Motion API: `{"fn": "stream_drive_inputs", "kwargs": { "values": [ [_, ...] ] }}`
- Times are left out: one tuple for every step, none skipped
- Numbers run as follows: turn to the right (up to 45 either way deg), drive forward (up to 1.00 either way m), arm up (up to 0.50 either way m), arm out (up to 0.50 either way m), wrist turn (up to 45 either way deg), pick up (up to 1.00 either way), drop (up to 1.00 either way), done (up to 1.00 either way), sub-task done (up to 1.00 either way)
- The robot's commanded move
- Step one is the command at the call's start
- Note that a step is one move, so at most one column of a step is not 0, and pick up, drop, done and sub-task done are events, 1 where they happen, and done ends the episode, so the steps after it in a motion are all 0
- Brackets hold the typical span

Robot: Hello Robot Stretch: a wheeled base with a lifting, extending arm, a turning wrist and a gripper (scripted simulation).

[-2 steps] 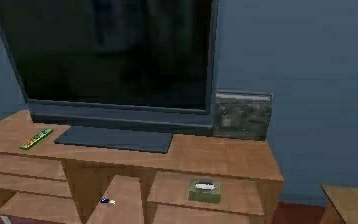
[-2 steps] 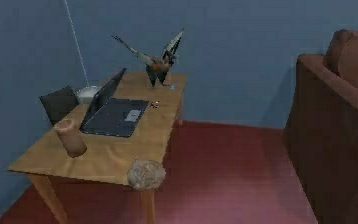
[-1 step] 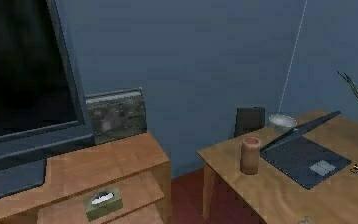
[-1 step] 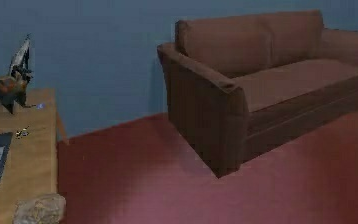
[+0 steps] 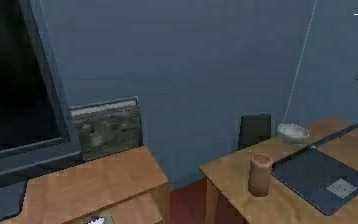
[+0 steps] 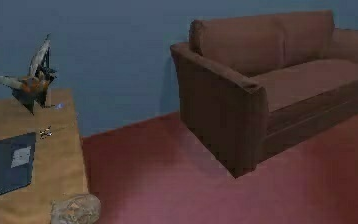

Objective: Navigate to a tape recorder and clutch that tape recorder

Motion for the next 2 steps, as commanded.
{"fn": "stream_drive_inputs", "kwargs": {
  "values": [
    [-45.0, 0.0, 0.0, 0.0, 0.0, 0.0, 0.0, 0.0, 0.0],
    [-45.0, 0.0, 0.0, 0.0, 0.0, 0.0, 0.0, 0.0, 0.0]
  ]
}}
